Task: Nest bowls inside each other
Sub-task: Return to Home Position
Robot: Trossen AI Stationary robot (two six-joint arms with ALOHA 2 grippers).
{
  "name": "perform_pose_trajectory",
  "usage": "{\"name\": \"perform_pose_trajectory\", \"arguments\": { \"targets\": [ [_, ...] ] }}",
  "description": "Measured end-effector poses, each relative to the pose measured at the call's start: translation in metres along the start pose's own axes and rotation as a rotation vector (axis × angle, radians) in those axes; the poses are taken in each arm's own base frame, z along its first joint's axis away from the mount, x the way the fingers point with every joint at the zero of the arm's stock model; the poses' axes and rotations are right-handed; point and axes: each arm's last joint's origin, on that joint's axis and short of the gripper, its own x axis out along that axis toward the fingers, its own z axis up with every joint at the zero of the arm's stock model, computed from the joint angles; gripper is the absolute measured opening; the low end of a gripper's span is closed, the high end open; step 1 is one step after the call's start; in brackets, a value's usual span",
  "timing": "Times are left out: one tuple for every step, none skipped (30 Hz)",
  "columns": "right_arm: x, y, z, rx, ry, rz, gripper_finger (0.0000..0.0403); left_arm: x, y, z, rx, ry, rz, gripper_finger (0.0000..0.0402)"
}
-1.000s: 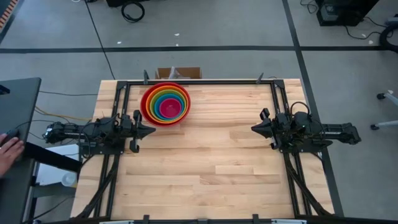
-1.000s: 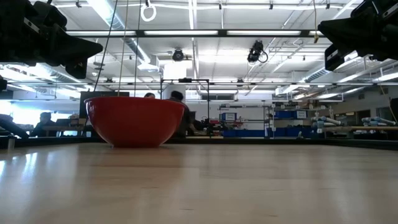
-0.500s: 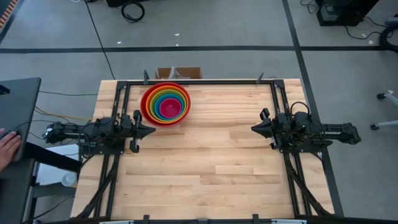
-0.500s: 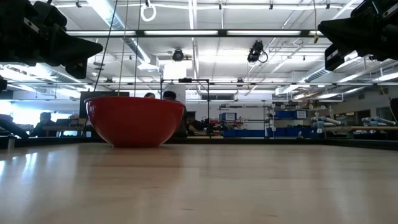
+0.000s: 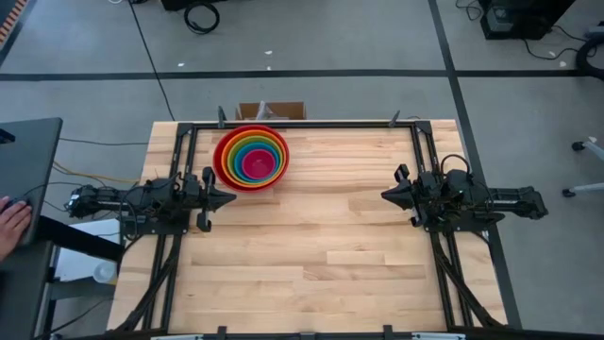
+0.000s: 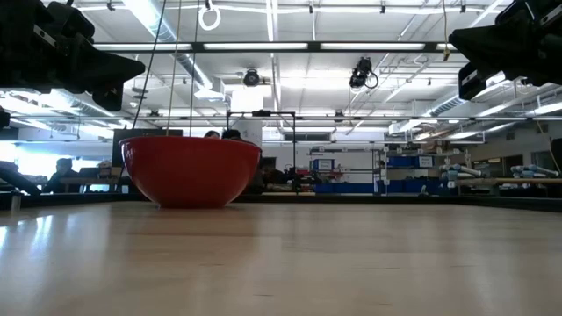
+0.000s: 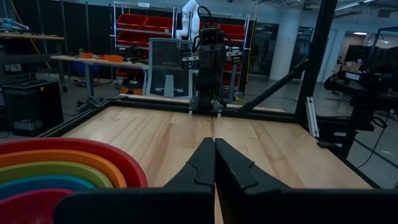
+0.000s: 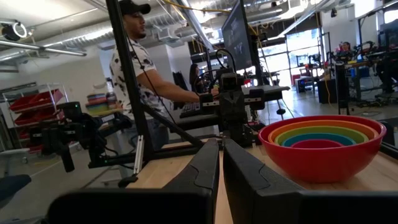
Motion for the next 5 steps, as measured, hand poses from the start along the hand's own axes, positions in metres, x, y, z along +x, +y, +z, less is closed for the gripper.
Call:
{"name": "perform_pose_trajectory", "arguments": {
  "targets": [
    [0.0,0.0,0.0,0.0,0.0,0.0,0.003,0.0,0.0,0.0,0.0,0.0,0.0,0.0005],
    [0.0,0.0,0.0,0.0,0.0,0.0,0.003,0.0,0.0,0.0,0.0,0.0,0.0,0.0005],
    [0.0,0.0,0.0,0.0,0.0,0.0,0.003,0.0,0.0,0.0,0.0,0.0,0.0,0.0005],
    [0.0,0.0,0.0,0.0,0.0,0.0,0.003,0.0,0.0,0.0,0.0,0.0,0.0,0.0005],
    [0.0,0.0,0.0,0.0,0.0,0.0,0.003,0.0,0.0,-0.0001,0.0,0.0,0.0,0.0005]
  ]
}}
